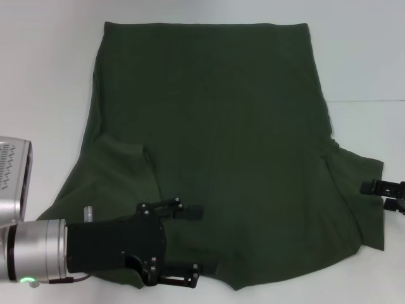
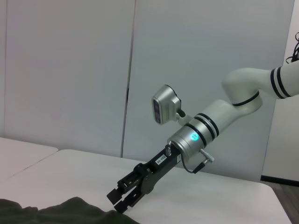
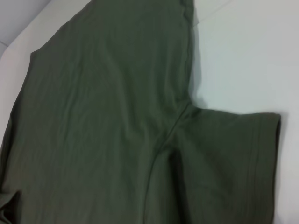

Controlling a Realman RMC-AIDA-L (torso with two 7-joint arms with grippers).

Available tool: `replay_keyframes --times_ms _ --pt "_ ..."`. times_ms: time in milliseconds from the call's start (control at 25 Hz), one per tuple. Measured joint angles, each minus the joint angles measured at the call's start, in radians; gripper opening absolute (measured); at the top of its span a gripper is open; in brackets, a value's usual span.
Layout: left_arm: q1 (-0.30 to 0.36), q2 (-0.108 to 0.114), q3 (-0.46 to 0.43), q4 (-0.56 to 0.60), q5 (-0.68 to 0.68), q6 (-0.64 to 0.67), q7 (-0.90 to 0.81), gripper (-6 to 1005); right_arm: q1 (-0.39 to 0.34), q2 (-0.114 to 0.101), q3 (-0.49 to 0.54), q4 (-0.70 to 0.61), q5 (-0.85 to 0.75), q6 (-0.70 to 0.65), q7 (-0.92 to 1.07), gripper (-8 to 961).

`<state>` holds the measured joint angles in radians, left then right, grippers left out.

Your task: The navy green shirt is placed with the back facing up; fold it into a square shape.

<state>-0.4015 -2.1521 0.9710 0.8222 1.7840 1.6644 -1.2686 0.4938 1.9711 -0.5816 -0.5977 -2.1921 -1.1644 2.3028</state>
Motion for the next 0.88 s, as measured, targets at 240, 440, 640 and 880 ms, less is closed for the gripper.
replay_keyframes --times_ms 240,440,640,880 --pt "-0.002 0.0 0.0 0.0 0.0 0.0 0.002 923 0.0 0.002 0.001 -0.002 0.0 0.014 -0.002 892" --pt "-0.002 0.0 0.0 0.0 0.0 0.0 0.002 923 0.007 0.002 0.001 -0.003 0.0 0.026 -0.002 892" --pt "-0.002 0.0 -0.009 0.0 0.0 0.0 0.002 923 0.015 0.002 0.0 0.002 0.0 0.038 -0.002 892" --pt "-0.003 0.001 -0.016 0.0 0.0 0.0 0.002 923 0.02 0.005 -0.004 0.002 0.0 0.04 -0.002 892"
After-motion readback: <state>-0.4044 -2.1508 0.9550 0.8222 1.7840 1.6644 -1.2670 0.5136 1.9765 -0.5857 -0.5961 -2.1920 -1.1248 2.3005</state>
